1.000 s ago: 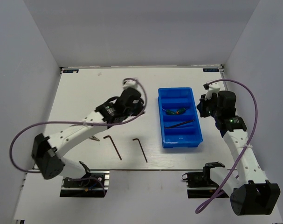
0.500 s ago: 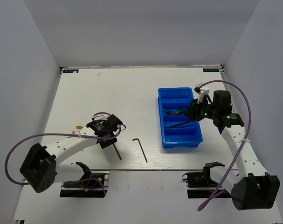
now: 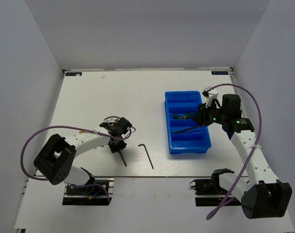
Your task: Sort the tools into containers
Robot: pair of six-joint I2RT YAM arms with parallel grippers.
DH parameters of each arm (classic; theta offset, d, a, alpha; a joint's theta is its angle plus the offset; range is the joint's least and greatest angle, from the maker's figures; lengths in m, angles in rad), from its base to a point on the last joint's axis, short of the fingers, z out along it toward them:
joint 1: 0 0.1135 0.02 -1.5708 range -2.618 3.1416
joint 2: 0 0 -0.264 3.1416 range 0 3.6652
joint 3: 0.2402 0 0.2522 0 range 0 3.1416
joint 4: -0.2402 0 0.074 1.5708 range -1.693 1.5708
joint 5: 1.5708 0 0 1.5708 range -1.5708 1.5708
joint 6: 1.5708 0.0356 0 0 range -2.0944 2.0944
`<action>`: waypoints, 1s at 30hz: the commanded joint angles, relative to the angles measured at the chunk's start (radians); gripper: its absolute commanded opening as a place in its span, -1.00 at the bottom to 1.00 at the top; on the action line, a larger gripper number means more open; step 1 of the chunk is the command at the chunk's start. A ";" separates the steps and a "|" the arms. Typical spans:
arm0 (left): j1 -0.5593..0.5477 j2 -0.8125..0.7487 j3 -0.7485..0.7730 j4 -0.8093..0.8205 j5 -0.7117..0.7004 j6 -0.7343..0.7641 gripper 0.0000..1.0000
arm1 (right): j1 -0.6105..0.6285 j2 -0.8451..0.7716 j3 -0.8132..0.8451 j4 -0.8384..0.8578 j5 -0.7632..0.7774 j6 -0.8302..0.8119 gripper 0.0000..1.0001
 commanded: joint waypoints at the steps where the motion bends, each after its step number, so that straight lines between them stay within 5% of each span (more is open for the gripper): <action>1: 0.014 0.009 -0.029 0.049 0.015 0.008 -0.23 | -0.001 -0.027 0.030 0.014 -0.003 -0.004 -0.28; 5: 0.023 0.028 -0.101 0.119 0.079 0.008 -0.62 | -0.001 -0.032 0.027 0.017 0.002 0.001 -0.28; 12: 0.033 0.152 -0.121 0.107 0.124 0.054 -0.62 | -0.004 -0.044 0.024 0.030 0.002 0.007 -0.28; 17: 0.033 0.198 -0.109 0.129 0.159 0.089 -0.96 | -0.004 -0.045 0.024 0.033 0.008 0.013 -0.28; 20: 0.007 0.198 -0.060 0.117 0.140 0.126 -1.00 | -0.004 -0.050 0.019 0.033 0.009 0.015 -0.28; 30: -0.046 -0.098 0.124 0.146 0.101 0.424 -1.00 | -0.004 -0.044 0.016 0.043 0.029 0.015 -0.28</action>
